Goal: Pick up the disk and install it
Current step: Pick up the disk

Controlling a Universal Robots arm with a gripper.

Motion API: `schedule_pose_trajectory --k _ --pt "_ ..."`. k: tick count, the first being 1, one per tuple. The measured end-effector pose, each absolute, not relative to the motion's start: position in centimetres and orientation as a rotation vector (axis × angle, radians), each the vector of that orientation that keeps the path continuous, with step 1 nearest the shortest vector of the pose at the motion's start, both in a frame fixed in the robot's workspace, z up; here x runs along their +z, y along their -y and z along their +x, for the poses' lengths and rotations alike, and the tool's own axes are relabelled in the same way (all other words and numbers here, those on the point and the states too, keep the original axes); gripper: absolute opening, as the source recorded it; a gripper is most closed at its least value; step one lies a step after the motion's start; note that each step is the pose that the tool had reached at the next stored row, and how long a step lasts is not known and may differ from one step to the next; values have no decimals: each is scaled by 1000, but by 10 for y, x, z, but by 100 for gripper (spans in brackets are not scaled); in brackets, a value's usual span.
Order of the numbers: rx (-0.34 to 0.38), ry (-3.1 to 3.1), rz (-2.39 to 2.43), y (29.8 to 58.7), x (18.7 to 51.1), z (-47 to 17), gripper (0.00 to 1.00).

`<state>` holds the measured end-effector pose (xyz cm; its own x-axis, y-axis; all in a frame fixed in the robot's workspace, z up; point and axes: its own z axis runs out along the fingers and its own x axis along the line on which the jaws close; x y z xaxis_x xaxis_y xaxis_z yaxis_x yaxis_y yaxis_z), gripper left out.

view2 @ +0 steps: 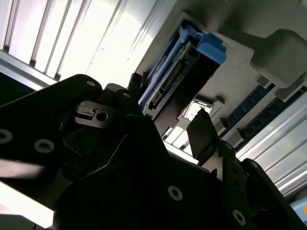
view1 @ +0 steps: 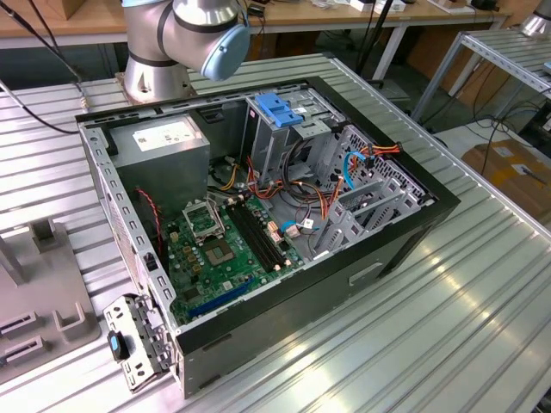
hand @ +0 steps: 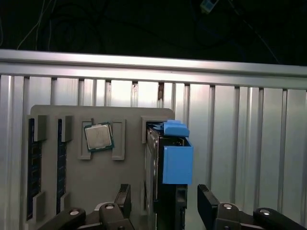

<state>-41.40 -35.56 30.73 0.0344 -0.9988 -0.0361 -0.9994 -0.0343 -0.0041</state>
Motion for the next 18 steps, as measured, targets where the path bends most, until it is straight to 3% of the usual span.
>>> schedule_pose_trajectory --k 7,12,18 --pt "36 -2163 -2239 356 307 -414 65" --pt "36 -2163 -2239 356 307 -414 45" --pt "36 -2163 -2239 356 307 -414 45"
